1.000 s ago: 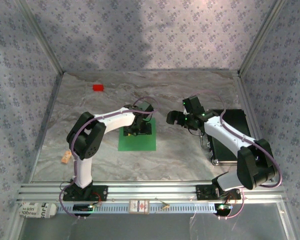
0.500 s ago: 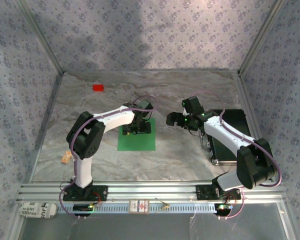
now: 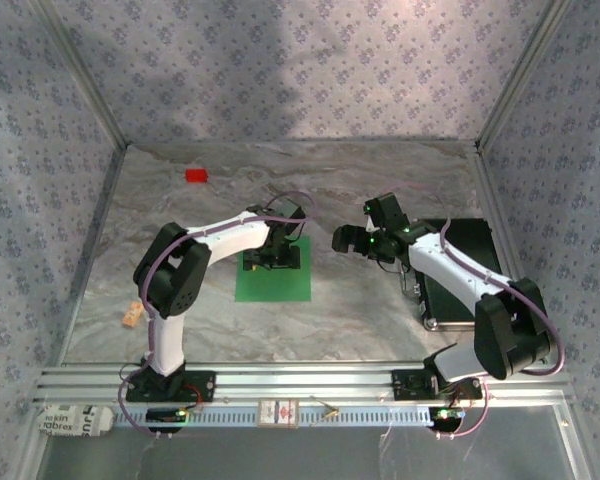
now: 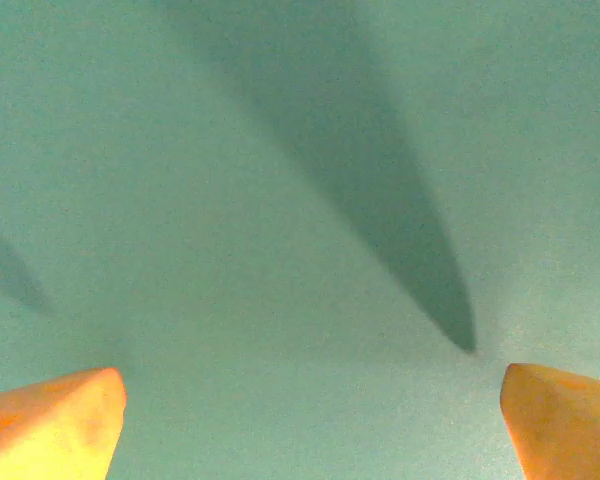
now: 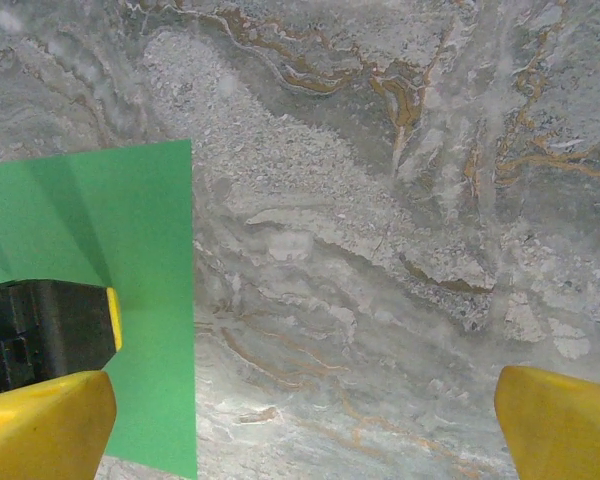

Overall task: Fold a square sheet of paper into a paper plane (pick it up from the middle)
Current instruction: First fold the square sheet of paper in half at the center of the table.

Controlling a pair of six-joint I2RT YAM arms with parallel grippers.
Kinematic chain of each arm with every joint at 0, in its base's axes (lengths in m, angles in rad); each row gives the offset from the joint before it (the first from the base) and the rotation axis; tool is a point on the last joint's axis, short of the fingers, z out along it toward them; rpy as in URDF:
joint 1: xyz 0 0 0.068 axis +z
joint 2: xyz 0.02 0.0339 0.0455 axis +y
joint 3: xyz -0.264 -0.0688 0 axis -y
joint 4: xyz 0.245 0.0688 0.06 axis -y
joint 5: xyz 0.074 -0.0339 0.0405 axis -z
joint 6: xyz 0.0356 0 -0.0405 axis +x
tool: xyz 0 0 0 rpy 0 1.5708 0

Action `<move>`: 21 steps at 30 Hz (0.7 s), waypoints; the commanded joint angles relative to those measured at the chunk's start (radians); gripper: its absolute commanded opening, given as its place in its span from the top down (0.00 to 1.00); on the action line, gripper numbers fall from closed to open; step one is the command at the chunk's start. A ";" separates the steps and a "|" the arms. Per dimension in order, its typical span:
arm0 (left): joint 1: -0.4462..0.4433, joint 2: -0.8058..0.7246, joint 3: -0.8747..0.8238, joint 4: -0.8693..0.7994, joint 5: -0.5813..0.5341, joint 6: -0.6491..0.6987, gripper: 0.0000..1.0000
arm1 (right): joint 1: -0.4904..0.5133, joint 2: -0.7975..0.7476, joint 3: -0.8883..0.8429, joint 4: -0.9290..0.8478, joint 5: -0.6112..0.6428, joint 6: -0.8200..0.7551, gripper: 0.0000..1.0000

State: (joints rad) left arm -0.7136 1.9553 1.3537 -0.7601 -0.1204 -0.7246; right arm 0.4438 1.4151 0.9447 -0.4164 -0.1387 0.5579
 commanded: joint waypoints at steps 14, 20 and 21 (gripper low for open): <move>0.000 0.055 -0.045 0.021 0.024 0.013 0.04 | 0.010 -0.022 -0.023 -0.006 -0.030 0.029 0.01; -0.002 0.078 -0.090 0.052 0.053 0.006 0.05 | 0.011 -0.022 -0.021 -0.008 -0.031 0.031 0.01; -0.002 0.079 -0.098 0.058 0.056 0.007 0.04 | 0.011 -0.023 -0.020 -0.007 -0.030 0.030 0.01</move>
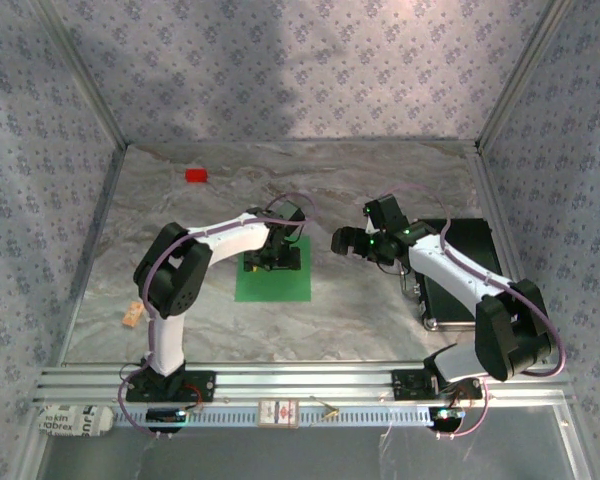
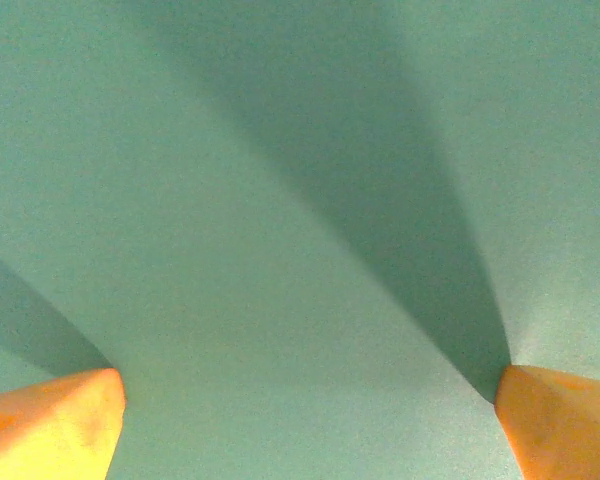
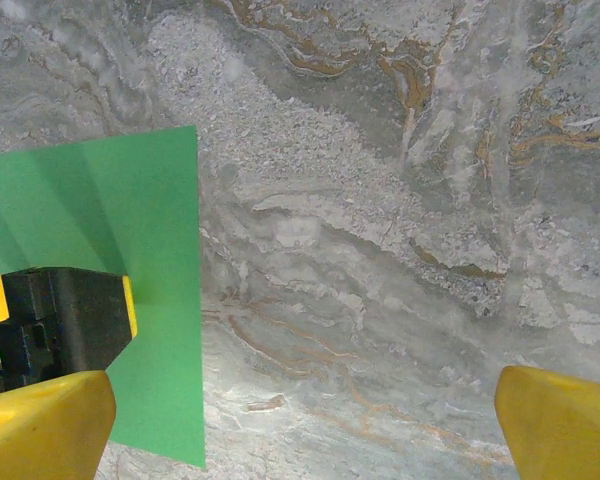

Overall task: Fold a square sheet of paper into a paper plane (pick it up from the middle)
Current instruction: First fold the square sheet of paper in half at the center of the table.

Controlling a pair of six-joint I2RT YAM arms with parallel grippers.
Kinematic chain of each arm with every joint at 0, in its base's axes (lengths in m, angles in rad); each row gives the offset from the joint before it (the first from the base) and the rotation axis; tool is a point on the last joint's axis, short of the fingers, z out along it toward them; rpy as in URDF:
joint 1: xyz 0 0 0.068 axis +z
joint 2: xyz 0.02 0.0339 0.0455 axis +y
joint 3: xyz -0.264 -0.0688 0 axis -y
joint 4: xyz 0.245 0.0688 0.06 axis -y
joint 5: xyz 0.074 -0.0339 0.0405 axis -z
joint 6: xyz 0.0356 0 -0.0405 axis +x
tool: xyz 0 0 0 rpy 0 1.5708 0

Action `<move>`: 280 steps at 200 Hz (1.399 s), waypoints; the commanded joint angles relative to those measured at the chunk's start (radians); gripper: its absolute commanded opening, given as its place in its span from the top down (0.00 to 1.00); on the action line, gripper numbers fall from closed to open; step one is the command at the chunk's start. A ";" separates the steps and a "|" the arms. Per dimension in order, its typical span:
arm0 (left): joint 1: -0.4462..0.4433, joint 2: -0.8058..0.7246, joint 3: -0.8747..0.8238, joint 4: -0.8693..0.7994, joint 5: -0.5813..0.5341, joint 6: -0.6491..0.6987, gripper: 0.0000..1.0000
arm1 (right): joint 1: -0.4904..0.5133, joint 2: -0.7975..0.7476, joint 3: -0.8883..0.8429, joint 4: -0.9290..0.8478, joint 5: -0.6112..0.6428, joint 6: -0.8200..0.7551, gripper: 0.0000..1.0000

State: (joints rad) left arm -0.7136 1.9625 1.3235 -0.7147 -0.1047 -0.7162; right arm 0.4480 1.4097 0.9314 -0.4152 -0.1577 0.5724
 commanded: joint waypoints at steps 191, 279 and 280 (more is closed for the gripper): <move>-0.003 0.075 -0.102 0.031 0.062 -0.006 0.09 | 0.017 0.009 0.036 -0.027 0.002 0.023 0.01; -0.005 0.030 -0.071 0.031 0.082 0.004 0.28 | 0.036 -0.065 0.000 0.003 0.115 0.049 0.01; -0.005 0.028 -0.070 0.031 0.082 0.005 0.28 | 0.035 -0.069 -0.001 0.005 0.116 0.049 0.01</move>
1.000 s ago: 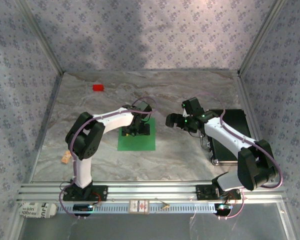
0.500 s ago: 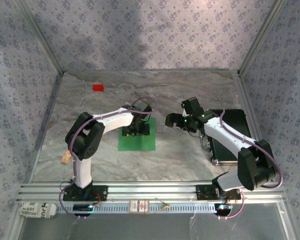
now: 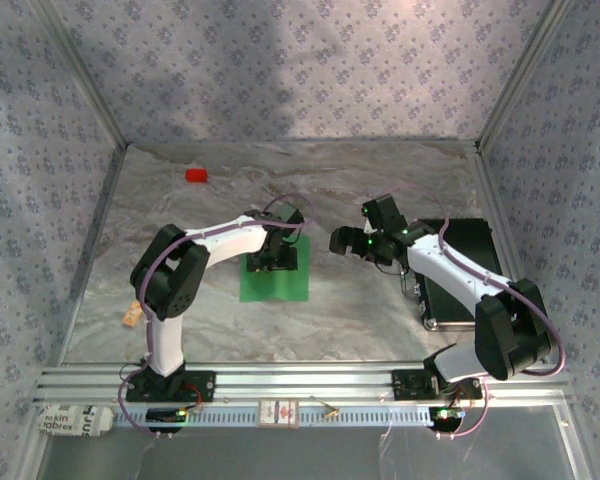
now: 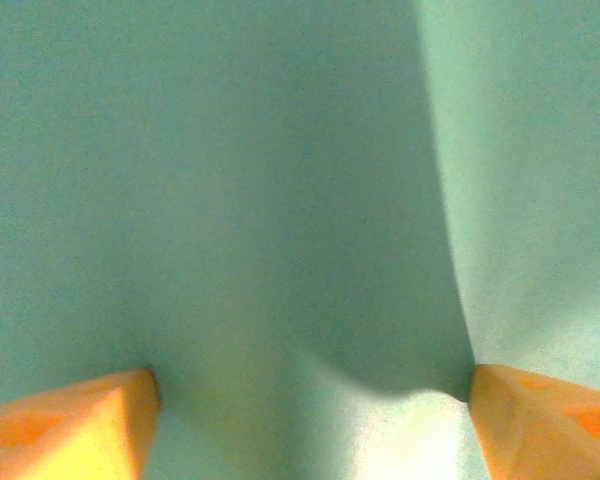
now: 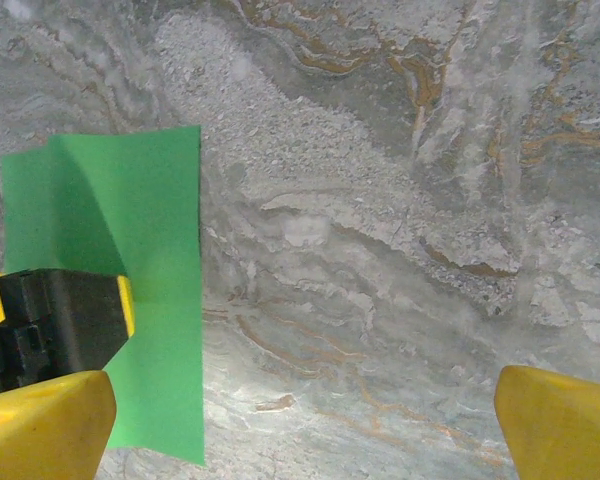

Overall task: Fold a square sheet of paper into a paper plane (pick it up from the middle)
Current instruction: First fold the square sheet of paper in half at the center of the table.

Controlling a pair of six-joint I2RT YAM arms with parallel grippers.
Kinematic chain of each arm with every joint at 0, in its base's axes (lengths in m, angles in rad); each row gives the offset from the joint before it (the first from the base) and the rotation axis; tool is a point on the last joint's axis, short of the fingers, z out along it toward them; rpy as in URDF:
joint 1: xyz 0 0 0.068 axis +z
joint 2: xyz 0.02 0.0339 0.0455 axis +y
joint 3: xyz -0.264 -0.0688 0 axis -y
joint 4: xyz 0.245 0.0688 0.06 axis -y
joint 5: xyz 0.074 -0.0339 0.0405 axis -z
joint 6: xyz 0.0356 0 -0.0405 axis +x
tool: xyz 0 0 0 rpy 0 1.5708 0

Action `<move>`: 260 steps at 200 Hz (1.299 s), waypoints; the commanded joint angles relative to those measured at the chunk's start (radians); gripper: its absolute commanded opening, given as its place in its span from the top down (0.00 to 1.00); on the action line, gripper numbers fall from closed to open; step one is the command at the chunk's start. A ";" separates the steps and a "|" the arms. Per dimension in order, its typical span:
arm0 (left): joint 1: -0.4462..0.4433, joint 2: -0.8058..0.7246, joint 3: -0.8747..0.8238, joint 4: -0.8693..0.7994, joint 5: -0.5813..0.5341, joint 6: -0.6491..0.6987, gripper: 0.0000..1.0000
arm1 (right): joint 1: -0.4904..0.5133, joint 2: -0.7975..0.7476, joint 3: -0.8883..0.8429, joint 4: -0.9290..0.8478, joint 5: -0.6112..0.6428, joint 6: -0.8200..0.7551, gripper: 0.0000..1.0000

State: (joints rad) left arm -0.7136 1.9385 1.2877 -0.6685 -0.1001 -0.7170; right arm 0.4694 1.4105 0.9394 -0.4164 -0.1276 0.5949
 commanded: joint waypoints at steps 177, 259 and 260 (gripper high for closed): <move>0.014 -0.179 -0.136 0.511 0.544 -0.197 0.62 | 0.006 -0.283 -0.147 0.102 0.351 0.181 0.01; 0.042 -0.172 -0.363 0.892 0.600 -0.395 0.62 | -0.080 -0.260 -0.208 0.248 -0.012 0.165 0.01; 0.043 -0.172 -0.365 0.892 0.598 -0.395 0.62 | -0.081 -0.258 -0.207 0.249 -0.014 0.165 0.01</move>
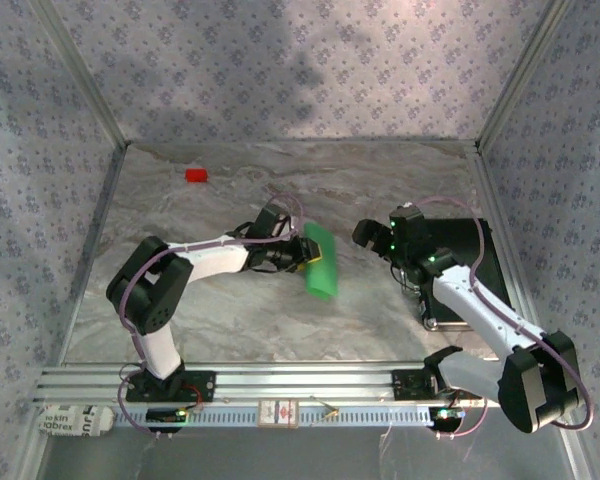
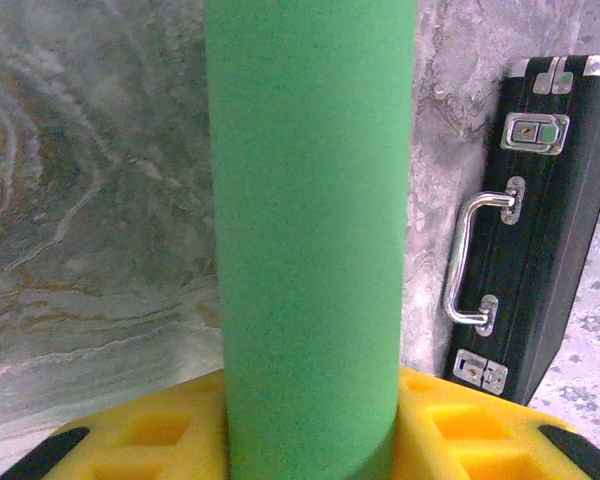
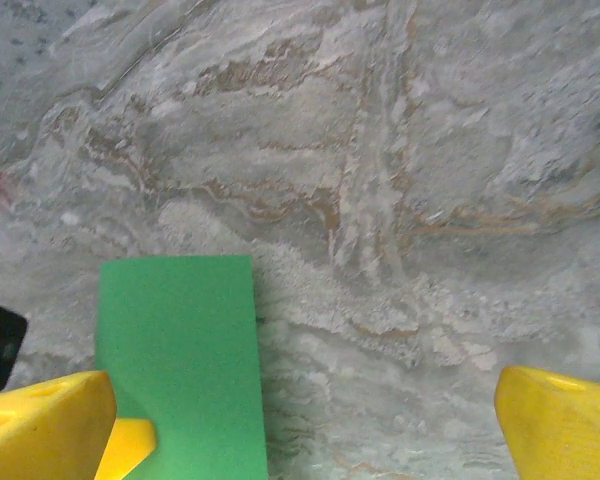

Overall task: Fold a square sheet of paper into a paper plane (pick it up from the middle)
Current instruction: First fold the square sheet of paper in half at the center of the table.

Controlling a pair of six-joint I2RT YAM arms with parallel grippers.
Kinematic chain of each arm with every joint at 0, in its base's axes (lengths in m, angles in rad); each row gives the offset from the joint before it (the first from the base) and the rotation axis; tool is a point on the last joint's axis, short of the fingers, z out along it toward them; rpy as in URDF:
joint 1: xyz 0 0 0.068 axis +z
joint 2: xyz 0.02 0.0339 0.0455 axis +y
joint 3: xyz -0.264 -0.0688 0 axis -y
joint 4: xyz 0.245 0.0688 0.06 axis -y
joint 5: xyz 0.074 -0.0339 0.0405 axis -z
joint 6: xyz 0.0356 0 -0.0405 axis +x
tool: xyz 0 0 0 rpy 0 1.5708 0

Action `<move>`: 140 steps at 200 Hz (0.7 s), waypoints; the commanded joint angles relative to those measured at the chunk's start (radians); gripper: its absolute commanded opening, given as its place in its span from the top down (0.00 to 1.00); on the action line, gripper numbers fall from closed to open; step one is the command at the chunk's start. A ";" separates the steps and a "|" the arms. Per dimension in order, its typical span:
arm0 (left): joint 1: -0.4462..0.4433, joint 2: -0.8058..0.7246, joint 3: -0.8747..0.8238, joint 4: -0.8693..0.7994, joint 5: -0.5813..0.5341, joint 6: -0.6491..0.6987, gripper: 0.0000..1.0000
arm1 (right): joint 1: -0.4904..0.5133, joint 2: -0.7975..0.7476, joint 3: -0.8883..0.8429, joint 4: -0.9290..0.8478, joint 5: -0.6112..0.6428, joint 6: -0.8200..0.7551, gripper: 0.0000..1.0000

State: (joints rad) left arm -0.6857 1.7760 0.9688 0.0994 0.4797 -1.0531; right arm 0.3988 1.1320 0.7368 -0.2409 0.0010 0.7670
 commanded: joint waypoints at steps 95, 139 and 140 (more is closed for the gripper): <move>0.024 0.003 -0.052 -0.091 -0.116 0.068 0.57 | 0.004 0.158 0.048 0.024 -0.251 -0.028 0.08; 0.021 -0.017 0.000 -0.244 -0.192 0.158 0.47 | 0.011 0.169 0.059 0.017 -0.249 -0.023 0.08; 0.021 -0.018 0.000 -0.247 -0.193 0.160 0.47 | 0.011 0.169 0.059 0.017 -0.249 -0.023 0.08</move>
State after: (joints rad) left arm -0.6655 1.7763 0.9260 -0.0265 0.3538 -0.9730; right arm 0.4019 1.2903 0.7605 -0.2016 -0.2287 0.7479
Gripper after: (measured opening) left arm 0.507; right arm 0.925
